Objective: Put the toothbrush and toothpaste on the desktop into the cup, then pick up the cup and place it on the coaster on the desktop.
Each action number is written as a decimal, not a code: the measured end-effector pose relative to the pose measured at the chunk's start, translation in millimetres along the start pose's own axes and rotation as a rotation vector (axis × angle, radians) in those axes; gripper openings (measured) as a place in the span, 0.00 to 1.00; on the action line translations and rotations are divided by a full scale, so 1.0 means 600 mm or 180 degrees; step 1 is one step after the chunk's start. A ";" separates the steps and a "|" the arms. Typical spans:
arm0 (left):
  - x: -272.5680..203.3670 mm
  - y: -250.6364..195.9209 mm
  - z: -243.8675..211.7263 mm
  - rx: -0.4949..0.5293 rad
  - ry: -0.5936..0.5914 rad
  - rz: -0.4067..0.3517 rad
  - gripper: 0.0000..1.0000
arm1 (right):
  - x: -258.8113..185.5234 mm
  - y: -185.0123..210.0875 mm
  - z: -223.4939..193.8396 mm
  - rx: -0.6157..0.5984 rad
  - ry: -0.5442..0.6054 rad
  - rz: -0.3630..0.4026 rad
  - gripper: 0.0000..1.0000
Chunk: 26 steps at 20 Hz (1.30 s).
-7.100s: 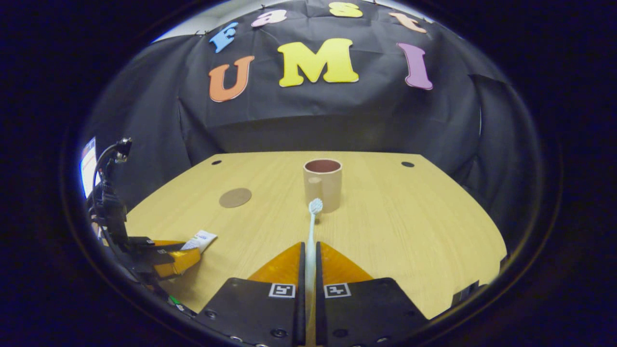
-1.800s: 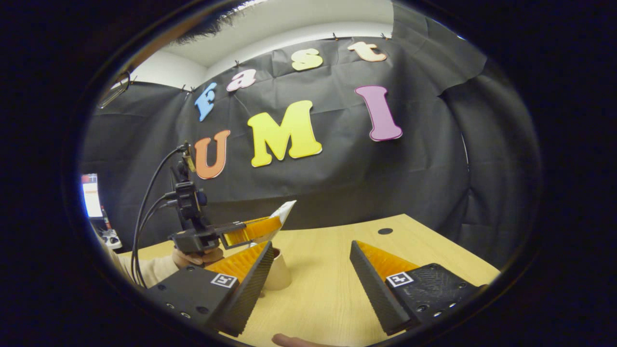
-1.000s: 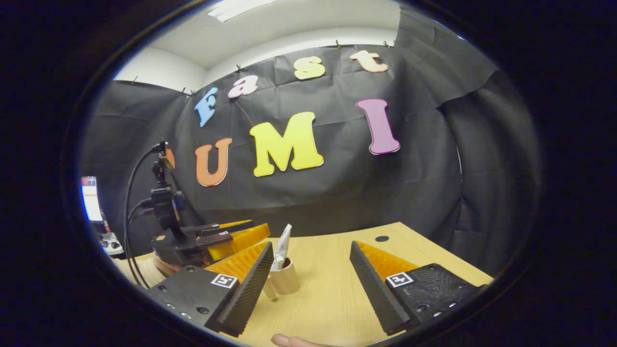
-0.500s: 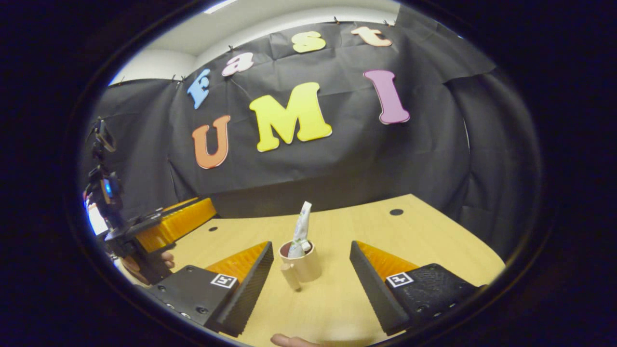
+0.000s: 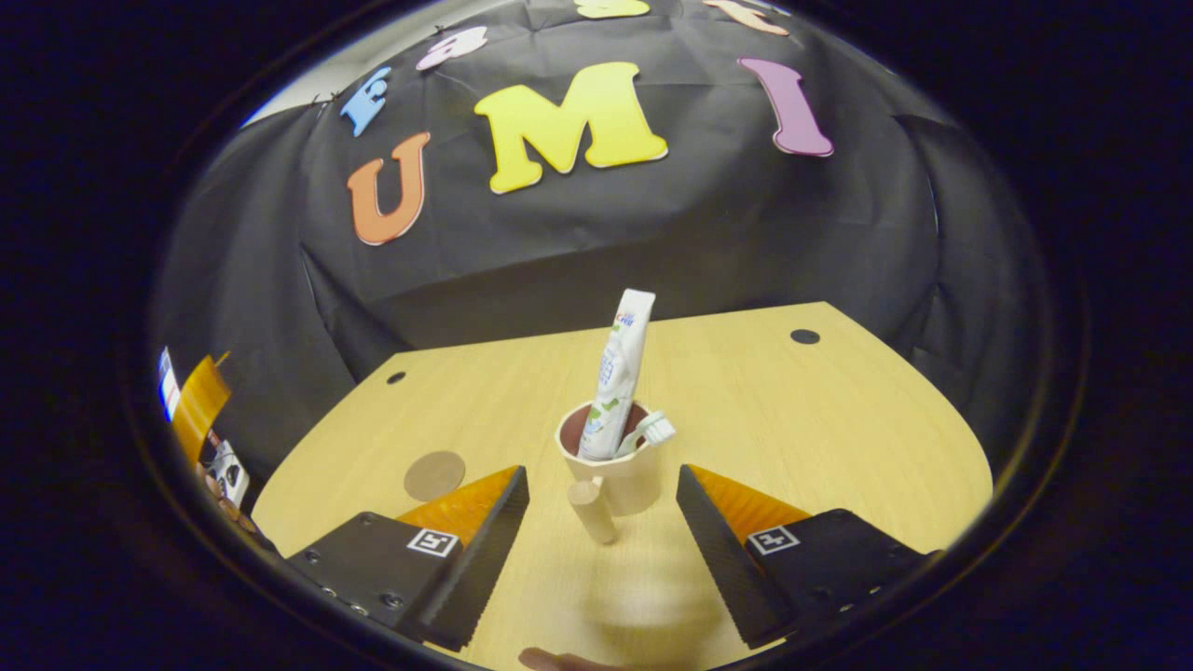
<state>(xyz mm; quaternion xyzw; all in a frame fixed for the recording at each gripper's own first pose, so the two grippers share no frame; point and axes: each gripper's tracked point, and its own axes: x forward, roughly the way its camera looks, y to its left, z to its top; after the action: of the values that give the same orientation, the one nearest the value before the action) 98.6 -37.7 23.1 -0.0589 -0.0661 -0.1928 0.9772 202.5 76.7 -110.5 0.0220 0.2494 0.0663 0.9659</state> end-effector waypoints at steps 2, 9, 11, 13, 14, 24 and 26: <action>-0.019 0.008 0.011 0.0036 -0.0106 0.0041 0.97 | 0.024 0.002 -0.005 -0.0013 0.0173 -0.0076 0.95; -0.052 0.027 0.008 0.0183 -0.0239 0.0076 0.96 | 0.074 -0.004 -0.017 -0.0042 0.0847 -0.0369 0.95; -0.055 0.039 -0.004 0.0188 -0.0202 0.0115 0.96 | 0.082 -0.007 -0.022 0.0081 0.1103 -0.0441 0.94; -0.065 0.051 -0.013 0.0164 -0.0184 0.0144 0.96 | 0.088 -0.005 -0.032 0.0220 0.1400 -0.0497 0.94; -0.070 0.058 -0.017 0.0137 -0.0190 0.0158 0.96 | 0.095 -0.004 -0.041 0.0252 0.1563 -0.0511 0.94; -0.089 0.129 -0.091 -0.0052 0.0076 0.0403 0.97 | 0.126 -0.033 -0.075 -0.0013 0.2281 -0.0914 0.82; -0.091 0.133 -0.102 -0.0085 0.0103 0.0410 0.97 | 0.124 -0.029 -0.081 -0.0015 0.2369 -0.0959 0.74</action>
<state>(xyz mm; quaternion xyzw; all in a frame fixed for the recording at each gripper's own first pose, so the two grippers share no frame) 85.9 47.2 -52.6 -0.0729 -0.0437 -0.1314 0.9877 245.7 70.0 -189.9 -0.0426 0.5825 -0.0721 0.8085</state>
